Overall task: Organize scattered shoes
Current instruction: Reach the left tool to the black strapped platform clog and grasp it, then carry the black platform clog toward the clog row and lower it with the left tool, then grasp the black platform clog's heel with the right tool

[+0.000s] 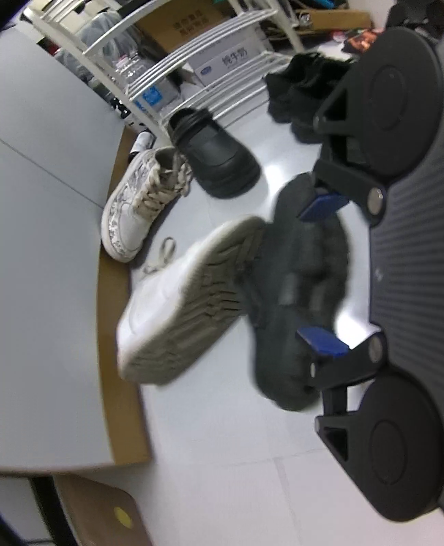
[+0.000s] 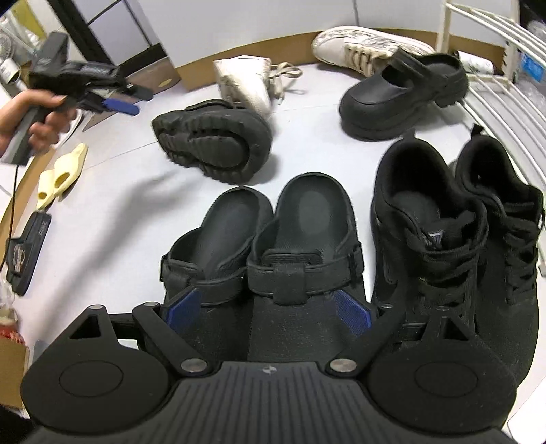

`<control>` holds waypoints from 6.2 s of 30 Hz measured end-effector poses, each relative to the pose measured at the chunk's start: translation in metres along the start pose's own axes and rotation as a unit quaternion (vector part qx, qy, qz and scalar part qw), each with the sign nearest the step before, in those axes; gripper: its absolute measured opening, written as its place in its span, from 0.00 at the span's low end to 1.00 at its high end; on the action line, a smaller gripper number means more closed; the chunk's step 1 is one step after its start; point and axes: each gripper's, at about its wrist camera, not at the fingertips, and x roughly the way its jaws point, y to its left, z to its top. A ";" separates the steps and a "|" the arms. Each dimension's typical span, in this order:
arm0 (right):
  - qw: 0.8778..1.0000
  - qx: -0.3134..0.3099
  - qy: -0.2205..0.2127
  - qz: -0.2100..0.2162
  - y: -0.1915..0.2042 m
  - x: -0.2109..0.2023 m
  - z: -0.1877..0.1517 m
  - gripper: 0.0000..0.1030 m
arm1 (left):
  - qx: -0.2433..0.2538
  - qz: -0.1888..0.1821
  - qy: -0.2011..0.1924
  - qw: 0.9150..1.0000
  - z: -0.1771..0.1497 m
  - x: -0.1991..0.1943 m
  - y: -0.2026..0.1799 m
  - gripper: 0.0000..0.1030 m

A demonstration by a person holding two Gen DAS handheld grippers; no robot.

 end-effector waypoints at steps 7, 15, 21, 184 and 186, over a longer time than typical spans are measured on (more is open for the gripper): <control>1.000 0.010 0.000 -0.002 -0.008 0.001 -0.004 0.88 | 0.061 0.016 0.044 0.997 0.042 0.059 -0.020 0.72; 1.000 -0.002 0.005 -0.004 -0.009 0.000 -0.008 0.88 | 0.086 0.037 0.096 0.991 0.051 0.105 -0.020 0.72; 1.000 -0.015 0.017 -0.004 -0.007 0.003 -0.011 0.88 | 0.095 0.024 0.135 0.986 0.051 0.127 -0.016 0.71; 0.933 -0.357 -0.038 0.032 0.245 0.084 -0.035 0.94 | -0.076 0.201 0.055 0.975 -0.140 -0.211 -0.050 0.86; 0.932 -0.360 -0.033 0.028 0.246 0.089 -0.035 0.94 | -0.074 0.198 0.057 0.976 -0.140 -0.207 -0.051 0.86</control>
